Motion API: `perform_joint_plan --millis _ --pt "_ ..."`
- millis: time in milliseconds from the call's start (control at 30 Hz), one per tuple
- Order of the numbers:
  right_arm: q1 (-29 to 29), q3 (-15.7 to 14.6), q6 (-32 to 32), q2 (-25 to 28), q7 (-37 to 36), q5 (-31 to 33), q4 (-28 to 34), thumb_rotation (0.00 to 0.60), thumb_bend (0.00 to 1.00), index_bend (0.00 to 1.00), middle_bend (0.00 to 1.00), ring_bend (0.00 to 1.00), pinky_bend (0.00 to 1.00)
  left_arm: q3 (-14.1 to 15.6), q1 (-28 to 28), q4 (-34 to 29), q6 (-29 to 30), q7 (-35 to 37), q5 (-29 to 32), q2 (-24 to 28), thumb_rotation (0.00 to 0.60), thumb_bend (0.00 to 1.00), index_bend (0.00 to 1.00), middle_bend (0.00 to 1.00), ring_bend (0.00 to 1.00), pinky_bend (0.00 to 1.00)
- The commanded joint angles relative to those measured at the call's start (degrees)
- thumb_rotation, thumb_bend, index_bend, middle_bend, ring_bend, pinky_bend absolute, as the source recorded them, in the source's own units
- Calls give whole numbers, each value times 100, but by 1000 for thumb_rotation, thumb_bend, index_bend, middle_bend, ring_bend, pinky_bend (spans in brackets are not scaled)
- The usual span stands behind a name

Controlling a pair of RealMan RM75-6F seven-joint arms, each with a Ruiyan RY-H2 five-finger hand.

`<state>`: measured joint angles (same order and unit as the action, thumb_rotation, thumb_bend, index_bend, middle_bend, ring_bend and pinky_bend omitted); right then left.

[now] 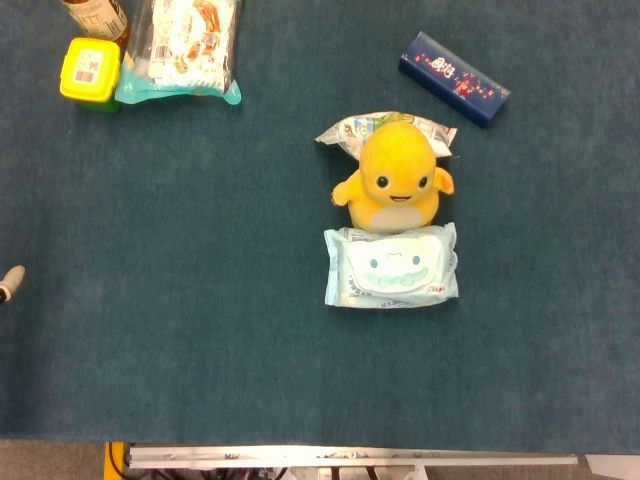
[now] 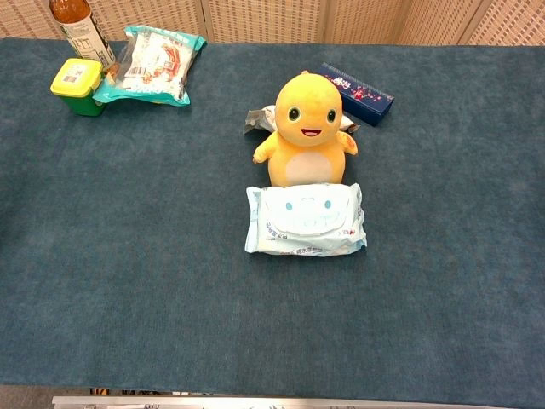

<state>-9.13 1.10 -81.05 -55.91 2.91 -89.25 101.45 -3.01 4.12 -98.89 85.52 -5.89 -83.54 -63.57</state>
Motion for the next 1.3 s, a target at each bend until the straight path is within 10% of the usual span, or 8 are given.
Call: perform_joint_plan --millis 33,767,1300 --pt "-1 2 14 2 -6 -7 -6 557 0 79 311 192 334 0 3 -2 -8 -8 7 1 600 157 102 134 130 149" --pt "-94 55 135 54 -238 -126 3 546 0 79 311 192 296 10 -32 -25 48 -5 8 10 600 157 102 135 130 149" --pt "-287 86 374 126 -461 -233 82 316 0 103 242 64 0 26 -43 -37 50 -18 -2 16 600 157 102 135 130 149"
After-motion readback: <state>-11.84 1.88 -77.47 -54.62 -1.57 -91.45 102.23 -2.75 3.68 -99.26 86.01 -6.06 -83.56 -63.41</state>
